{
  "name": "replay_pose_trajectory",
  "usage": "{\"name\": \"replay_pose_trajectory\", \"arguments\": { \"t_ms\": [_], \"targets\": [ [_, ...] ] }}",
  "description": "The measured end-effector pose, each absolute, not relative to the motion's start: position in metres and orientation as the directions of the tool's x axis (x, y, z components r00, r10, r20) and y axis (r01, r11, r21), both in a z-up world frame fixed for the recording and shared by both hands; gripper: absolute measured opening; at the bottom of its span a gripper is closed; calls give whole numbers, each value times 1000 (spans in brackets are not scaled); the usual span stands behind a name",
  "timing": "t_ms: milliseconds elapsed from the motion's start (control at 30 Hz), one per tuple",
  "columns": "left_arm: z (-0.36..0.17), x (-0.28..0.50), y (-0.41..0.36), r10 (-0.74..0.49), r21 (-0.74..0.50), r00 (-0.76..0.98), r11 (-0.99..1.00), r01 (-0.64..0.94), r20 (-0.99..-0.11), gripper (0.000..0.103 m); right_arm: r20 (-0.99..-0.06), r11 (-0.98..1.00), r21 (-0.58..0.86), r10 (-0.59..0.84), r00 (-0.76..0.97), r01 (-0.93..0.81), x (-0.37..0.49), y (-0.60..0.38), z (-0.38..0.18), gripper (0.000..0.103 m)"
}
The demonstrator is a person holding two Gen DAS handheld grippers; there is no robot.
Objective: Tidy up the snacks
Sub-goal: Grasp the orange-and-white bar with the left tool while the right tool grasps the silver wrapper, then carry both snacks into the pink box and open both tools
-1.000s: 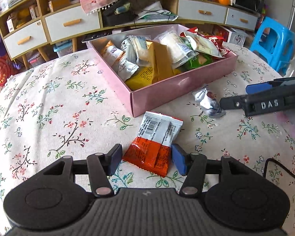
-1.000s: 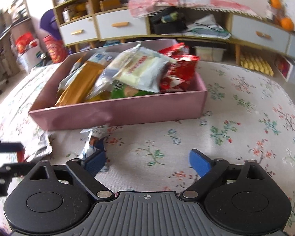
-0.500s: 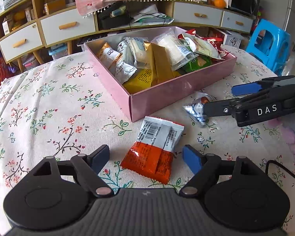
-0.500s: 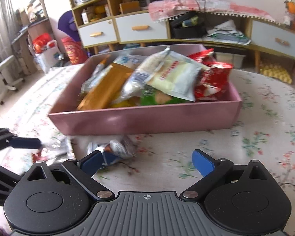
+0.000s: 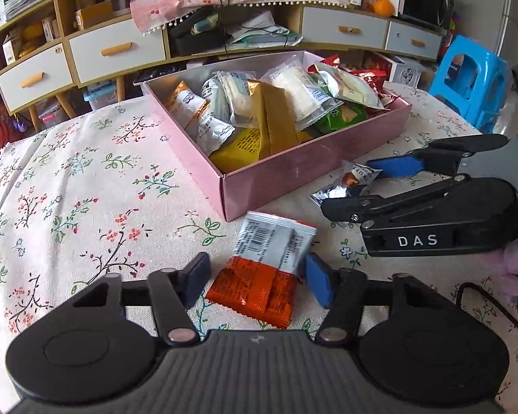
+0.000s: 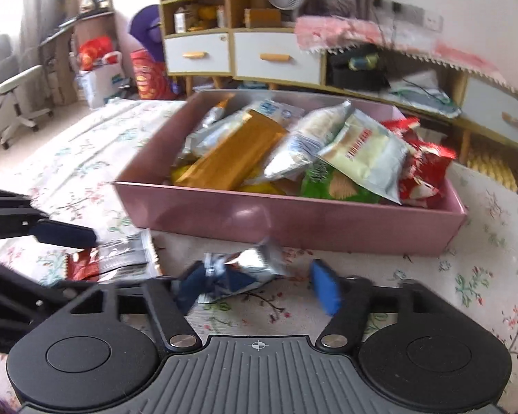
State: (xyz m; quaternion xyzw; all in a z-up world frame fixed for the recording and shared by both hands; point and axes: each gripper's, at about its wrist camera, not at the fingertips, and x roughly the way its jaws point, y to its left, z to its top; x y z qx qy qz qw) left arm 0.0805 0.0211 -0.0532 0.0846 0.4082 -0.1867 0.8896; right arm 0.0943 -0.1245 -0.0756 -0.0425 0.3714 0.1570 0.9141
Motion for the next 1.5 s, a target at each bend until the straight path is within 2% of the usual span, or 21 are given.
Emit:
{"name": "replay_pose_trajectory", "arguments": {
  "t_ms": [33, 100, 367, 633, 967, 1233, 1500],
  "targets": [
    [-53, 80, 21, -264, -3, 596, 916, 401, -758, 50, -692, 946, 43, 260, 673, -321, 94, -123, -75, 38],
    [-52, 80, 21, -264, -5, 596, 917, 400, -759, 45, -694, 946, 45, 261, 671, -322, 93, -123, -73, 30],
    [-48, 81, 24, -256, -18, 601, 928, 373, -757, 37, -695, 947, 98, 284, 660, -305, 94, -132, -71, 27],
    [-45, 80, 29, -264, -45, 597, 933, 356, -758, 36, -689, 946, 194, 319, 651, -258, 97, -150, -65, 25],
    [-34, 76, 36, -293, -84, 606, 933, 349, -739, 36, -666, 937, 224, 347, 660, -267, 89, -165, -53, 25],
    [-13, 77, 36, -321, -119, 652, 935, 335, -687, 36, -620, 925, 284, 377, 688, -252, 92, -173, -34, 25],
    [-6, 111, 27, -305, -216, 706, 952, 216, -639, 36, -576, 918, 354, 366, 731, -181, 121, -178, -24, 25]
  ]
}}
